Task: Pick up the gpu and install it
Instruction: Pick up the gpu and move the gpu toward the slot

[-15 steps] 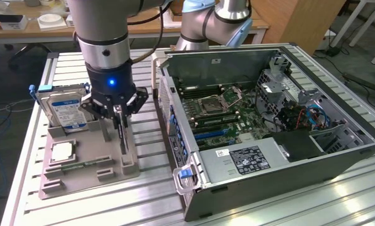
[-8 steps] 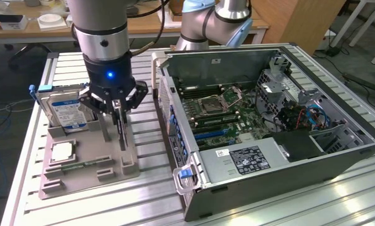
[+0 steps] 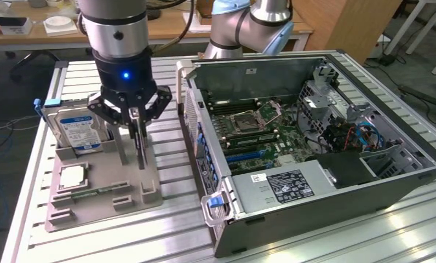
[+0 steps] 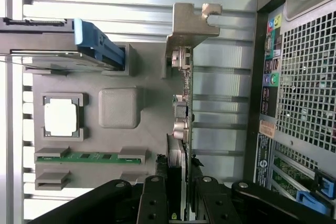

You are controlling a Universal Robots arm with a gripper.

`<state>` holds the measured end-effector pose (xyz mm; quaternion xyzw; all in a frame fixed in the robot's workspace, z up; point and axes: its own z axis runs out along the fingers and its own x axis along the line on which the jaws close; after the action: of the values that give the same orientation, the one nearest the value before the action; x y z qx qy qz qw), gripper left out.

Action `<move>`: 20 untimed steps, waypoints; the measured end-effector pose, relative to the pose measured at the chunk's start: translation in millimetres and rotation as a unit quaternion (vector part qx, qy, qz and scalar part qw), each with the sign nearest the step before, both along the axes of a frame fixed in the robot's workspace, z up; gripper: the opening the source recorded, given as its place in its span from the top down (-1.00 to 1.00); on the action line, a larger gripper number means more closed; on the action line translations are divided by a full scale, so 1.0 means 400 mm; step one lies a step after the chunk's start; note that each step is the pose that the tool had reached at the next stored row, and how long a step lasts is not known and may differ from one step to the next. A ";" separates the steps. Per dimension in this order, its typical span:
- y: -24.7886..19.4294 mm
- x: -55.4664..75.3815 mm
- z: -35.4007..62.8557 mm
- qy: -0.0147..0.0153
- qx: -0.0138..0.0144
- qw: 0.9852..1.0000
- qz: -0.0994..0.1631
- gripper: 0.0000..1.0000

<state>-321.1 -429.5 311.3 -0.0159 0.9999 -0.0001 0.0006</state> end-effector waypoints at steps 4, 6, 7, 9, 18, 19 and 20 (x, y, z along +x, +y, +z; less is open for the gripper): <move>0.000 0.000 0.026 0.000 0.000 1.000 0.000 0.47; 0.000 0.000 0.038 0.000 0.000 1.000 0.000 0.47; 0.000 0.000 0.043 0.000 0.000 1.000 0.000 0.47; 0.000 0.000 0.052 0.000 0.001 1.000 0.000 0.47; 0.000 0.000 0.121 0.000 0.002 1.000 0.000 0.47; 0.000 0.000 0.130 0.000 0.002 1.000 0.000 0.47; 0.000 0.000 0.141 0.000 0.002 1.000 0.000 0.47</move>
<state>-321.1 -429.5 367.6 -0.0159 0.9999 0.0021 0.0006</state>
